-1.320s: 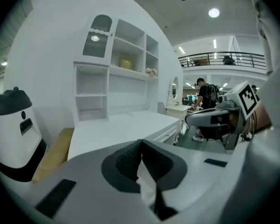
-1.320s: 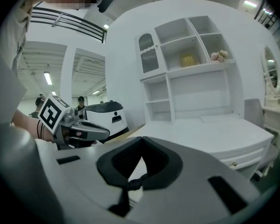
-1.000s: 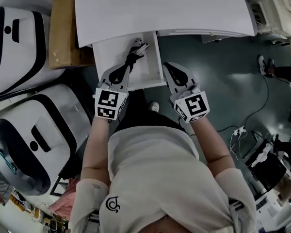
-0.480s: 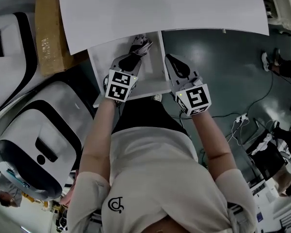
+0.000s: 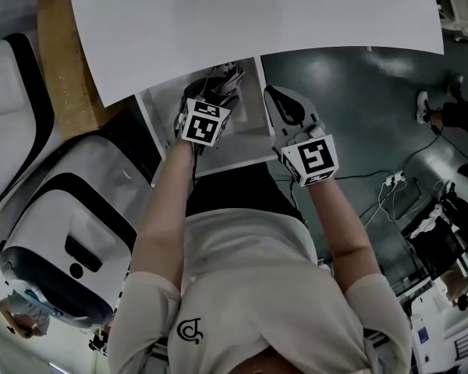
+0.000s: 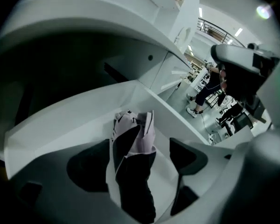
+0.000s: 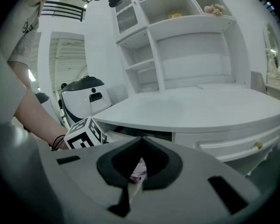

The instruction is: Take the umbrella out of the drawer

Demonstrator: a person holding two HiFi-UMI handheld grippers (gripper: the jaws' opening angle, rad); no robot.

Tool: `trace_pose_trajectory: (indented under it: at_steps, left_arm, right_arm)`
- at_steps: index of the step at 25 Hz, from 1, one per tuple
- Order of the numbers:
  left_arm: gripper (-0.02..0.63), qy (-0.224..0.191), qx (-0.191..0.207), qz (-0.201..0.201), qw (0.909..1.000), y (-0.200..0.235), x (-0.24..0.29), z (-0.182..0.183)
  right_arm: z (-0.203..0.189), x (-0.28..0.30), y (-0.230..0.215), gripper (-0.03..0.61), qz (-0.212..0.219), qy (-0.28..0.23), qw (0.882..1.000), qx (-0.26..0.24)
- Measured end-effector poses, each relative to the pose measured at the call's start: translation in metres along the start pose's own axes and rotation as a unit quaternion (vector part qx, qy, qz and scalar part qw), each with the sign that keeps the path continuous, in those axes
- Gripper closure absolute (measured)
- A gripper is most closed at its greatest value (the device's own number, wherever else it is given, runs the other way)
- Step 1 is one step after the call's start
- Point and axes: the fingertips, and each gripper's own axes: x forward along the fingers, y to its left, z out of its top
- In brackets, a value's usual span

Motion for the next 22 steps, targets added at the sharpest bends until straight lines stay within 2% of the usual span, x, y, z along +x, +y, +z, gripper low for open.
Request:
trace_pose_trajectory:
  at_steps: [9, 15, 18, 22]
  left_arm:
    - [0.196, 0.044, 0.001, 0.007, 0.9990, 0.008, 0.040, -0.017]
    - [0.203, 0.025, 0.010, 0.044, 0.9987, 0.015, 0.047, -0.020]
    - [0.296, 0.027, 0.024, 0.082, 0.9960, 0.024, 0.048, -0.021]
    - [0.325, 0.026, 0.035, 0.103, 0.9937, 0.029, 0.047, -0.020]
  right_arm:
    - [-0.010, 0.007, -0.012, 0.572, -0.019, 0.002, 1.000, 0.023]
    - [-0.018, 0.008, -0.005, 0.572, 0.001, 0.011, 0.999, 0.032]
    - [-0.019, 0.006, -0.006, 0.572, 0.007, 0.010, 1.000, 0.028]
    - [-0.018, 0.007, -0.009, 0.572, 0.011, 0.005, 1.000, 0.025]
